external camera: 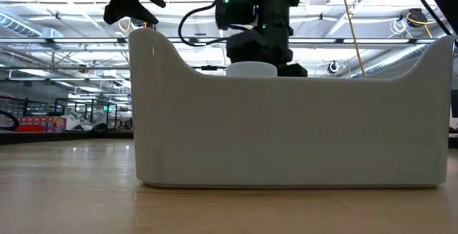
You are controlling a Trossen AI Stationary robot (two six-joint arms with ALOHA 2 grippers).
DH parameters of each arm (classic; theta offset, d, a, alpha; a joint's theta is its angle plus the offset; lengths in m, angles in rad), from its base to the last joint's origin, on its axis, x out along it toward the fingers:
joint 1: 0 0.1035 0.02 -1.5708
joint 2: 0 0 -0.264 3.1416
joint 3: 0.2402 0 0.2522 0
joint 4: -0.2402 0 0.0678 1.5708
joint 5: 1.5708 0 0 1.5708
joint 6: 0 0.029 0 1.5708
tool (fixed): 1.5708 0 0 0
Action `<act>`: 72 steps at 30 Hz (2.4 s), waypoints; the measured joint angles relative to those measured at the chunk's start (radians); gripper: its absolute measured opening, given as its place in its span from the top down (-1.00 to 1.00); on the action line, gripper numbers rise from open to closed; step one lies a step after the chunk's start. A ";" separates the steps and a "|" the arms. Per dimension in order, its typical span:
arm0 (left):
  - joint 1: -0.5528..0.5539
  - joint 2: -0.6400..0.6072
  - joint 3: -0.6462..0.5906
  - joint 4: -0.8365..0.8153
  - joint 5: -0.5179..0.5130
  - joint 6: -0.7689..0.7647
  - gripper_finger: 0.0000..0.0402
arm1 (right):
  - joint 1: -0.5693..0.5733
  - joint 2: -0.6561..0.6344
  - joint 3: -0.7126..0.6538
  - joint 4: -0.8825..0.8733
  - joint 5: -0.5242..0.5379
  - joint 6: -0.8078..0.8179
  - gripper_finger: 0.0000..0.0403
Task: Pick and place pill bottles into a basket
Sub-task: Put the white medicine bottle into the gray bin
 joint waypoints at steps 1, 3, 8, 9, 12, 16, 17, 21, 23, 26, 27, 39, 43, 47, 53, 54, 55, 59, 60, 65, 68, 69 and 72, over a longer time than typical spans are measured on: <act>0.000 0.000 0.000 0.000 0.000 0.000 -0.04 | 0.000 -0.003 0.000 0.001 -0.001 0.001 -0.56; 0.000 0.000 0.000 0.000 0.000 0.000 -0.04 | 0.000 -0.004 0.002 0.003 0.000 0.001 -0.56; 0.000 0.000 0.000 0.000 0.000 0.000 -0.04 | 0.000 -0.002 -0.036 0.054 -0.026 0.010 -0.56; 0.000 0.000 0.000 0.000 0.000 0.000 -0.04 | 0.000 -0.002 -0.044 0.057 -0.036 0.017 -0.56; 0.000 0.000 0.000 0.000 0.000 0.000 -0.04 | 0.000 -0.002 -0.072 0.079 -0.047 0.019 -0.56; 0.000 0.000 0.000 0.000 0.000 0.000 -0.04 | 0.002 -0.002 -0.086 0.107 -0.051 0.024 -0.56; 0.000 0.000 0.000 0.000 -0.001 0.000 -0.04 | 0.002 -0.002 -0.091 0.115 -0.050 0.023 -0.56; 0.000 0.000 0.000 0.000 -0.001 0.000 -0.04 | 0.002 -0.002 -0.104 0.147 -0.050 0.033 -0.55; 0.000 0.000 0.000 0.000 -0.001 0.000 -0.04 | 0.002 -0.002 -0.104 0.147 -0.052 0.039 -0.55; 0.000 0.000 0.000 0.000 -0.001 0.000 -0.04 | 0.003 -0.002 -0.104 0.142 -0.051 0.042 -0.55; 0.000 0.000 0.000 0.000 -0.001 0.000 -0.04 | 0.003 -0.002 -0.104 0.143 -0.051 0.042 -0.54; 0.000 0.000 0.000 0.000 -0.002 0.000 -0.04 | 0.003 -0.002 -0.104 0.135 -0.052 0.035 0.08; 0.000 0.000 0.000 0.000 -0.009 0.000 -0.04 | 0.004 -0.004 -0.103 0.120 -0.053 0.026 0.19; 0.000 0.000 0.000 0.000 -0.019 0.000 -0.04 | 0.006 -0.018 -0.103 0.088 -0.053 0.023 0.20; 0.000 0.000 0.000 -0.001 -0.019 0.000 -0.04 | 0.013 -0.108 -0.103 0.087 -0.048 0.034 0.22; 0.000 0.000 0.000 0.000 -0.019 0.000 -0.04 | 0.017 -0.127 -0.103 0.085 -0.047 0.041 0.22; 0.000 0.000 0.000 0.000 -0.019 0.000 -0.04 | 0.023 -0.145 -0.103 0.083 -0.042 0.049 0.22; 0.000 0.000 0.000 0.000 -0.019 -0.002 -0.04 | 0.063 -0.228 -0.104 0.085 -0.018 0.069 0.22; 0.000 0.000 0.000 0.000 -0.019 -0.002 -0.04 | 0.076 -0.251 -0.104 0.087 -0.018 0.067 0.23; 0.000 0.000 0.000 0.000 -0.025 -0.001 -0.04 | 0.165 -0.327 -0.104 0.082 0.007 -0.013 0.23; 0.000 0.001 0.000 0.000 -0.027 0.006 -0.04 | 0.217 -0.355 -0.103 0.072 0.004 -0.021 0.23; 0.000 0.000 0.000 0.000 -0.027 0.006 -0.04 | 0.233 -0.360 -0.103 0.072 0.004 -0.010 0.23; 0.000 0.000 0.000 0.000 -0.027 0.005 -0.04 | 0.281 -0.359 -0.103 0.072 0.007 0.021 0.24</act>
